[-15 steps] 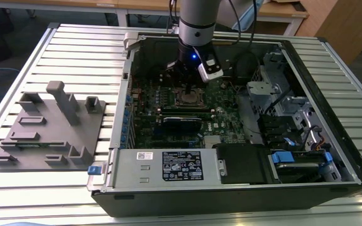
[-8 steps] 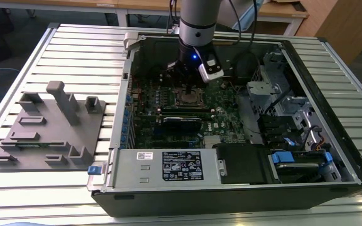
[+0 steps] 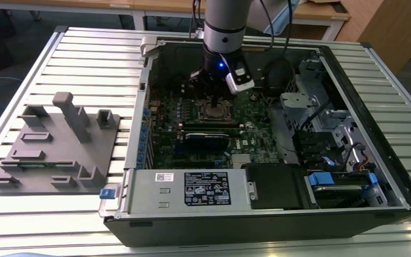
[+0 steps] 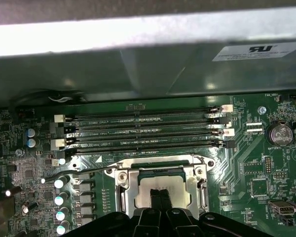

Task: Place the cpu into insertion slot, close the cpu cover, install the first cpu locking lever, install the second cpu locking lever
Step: 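Close the cpu cover, then install the first cpu locking lever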

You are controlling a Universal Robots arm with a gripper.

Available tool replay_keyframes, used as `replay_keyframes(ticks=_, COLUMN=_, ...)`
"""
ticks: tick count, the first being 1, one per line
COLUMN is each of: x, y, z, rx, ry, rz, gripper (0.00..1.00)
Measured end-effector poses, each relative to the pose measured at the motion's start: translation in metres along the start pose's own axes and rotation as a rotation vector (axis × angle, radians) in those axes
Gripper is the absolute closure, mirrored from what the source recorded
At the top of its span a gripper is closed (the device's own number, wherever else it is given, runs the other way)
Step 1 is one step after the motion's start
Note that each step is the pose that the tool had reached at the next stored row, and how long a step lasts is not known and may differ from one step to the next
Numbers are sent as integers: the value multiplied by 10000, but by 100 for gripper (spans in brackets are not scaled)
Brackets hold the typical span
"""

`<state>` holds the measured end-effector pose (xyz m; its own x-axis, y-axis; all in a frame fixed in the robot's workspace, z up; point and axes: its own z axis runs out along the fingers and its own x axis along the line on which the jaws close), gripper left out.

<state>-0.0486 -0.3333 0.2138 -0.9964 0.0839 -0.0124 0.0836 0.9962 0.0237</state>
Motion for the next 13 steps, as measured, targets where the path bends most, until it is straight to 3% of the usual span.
replay_keyframes(ticks=13, x=-10, y=-18, z=0, rx=-1, ry=0, rz=2, gripper=90)
